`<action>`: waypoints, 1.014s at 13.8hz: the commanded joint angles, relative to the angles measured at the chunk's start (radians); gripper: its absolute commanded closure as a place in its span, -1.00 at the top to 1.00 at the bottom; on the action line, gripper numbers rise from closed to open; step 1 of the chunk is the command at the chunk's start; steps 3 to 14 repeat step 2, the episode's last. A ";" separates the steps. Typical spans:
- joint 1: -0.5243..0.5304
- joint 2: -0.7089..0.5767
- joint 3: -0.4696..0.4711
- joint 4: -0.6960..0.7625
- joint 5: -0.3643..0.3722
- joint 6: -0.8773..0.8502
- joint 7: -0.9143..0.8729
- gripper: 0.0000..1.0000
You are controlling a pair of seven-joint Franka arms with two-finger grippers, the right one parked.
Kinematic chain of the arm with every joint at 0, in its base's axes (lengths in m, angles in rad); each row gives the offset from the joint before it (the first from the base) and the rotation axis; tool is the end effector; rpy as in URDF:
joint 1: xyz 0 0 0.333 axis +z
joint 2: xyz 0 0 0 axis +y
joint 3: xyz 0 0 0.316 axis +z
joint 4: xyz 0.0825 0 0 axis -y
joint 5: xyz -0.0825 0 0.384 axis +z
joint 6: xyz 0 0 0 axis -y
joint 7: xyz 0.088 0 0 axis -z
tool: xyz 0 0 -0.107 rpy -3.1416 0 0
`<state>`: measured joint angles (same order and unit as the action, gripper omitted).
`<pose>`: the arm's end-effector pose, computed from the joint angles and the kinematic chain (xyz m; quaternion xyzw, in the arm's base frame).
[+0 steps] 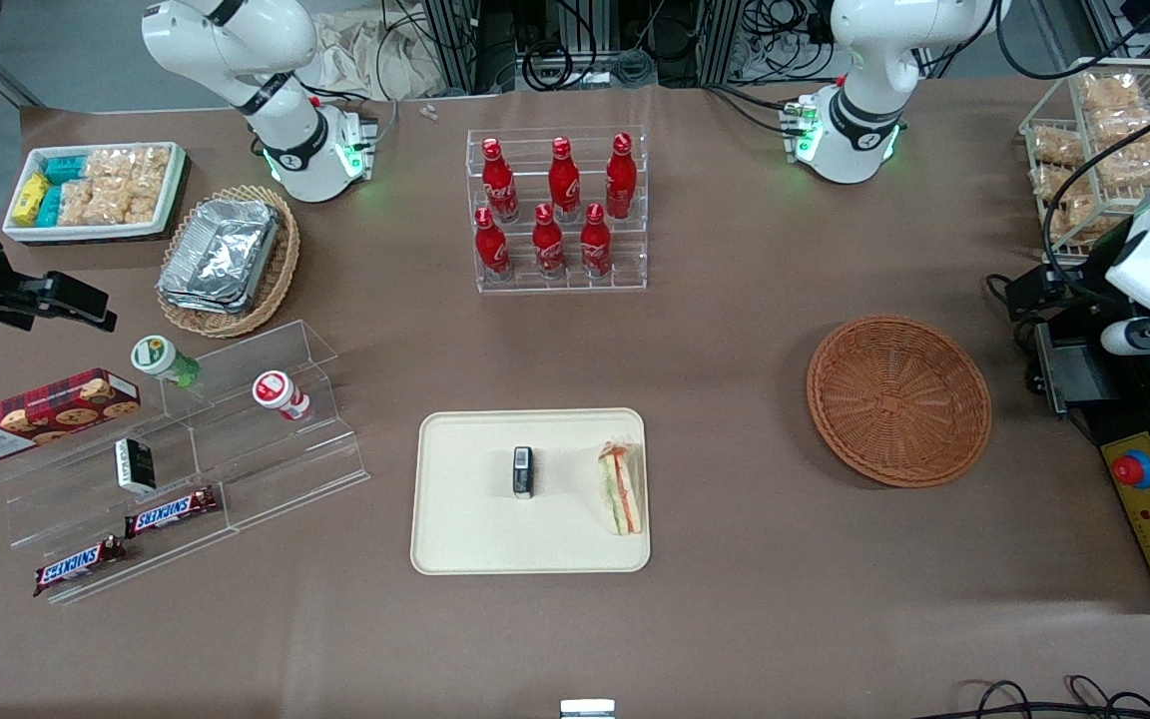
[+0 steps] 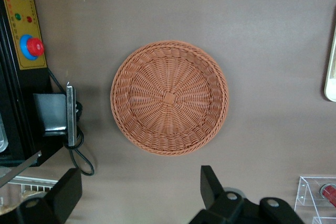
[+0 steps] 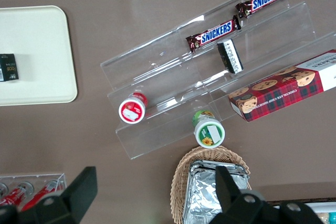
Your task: Place sandwich from basket to tray
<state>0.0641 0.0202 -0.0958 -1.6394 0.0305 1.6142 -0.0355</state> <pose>0.5615 -0.0142 0.5846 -0.9996 -0.0009 0.0222 0.0150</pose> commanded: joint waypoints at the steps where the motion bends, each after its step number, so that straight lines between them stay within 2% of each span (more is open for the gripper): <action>1: -0.021 0.027 0.019 0.062 -0.009 -0.034 0.060 1.00; 14: -0.021 0.029 0.021 0.062 -0.012 -0.034 0.071 1.00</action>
